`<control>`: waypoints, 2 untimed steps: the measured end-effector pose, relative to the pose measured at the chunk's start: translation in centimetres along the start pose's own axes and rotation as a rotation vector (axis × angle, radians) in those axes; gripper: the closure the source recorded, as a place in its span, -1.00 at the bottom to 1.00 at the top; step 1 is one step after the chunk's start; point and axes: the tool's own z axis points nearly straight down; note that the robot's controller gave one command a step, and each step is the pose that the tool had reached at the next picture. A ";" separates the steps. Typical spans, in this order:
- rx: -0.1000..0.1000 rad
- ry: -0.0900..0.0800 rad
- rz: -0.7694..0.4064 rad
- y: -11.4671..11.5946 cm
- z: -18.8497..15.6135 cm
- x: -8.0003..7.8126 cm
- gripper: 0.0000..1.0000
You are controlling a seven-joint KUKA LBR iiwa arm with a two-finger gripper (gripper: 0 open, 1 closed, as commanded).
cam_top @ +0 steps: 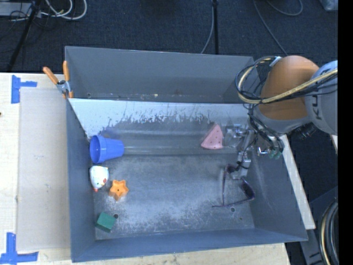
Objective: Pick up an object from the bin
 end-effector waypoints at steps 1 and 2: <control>0.001 -0.007 -0.002 0.0 -0.5 -0.2 -1.00; 0.000 -0.010 -0.044 -2.8 3.5 -0.4 -1.00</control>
Offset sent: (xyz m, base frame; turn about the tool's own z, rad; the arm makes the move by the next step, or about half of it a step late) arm 0.0001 -0.0472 -0.0635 -0.0615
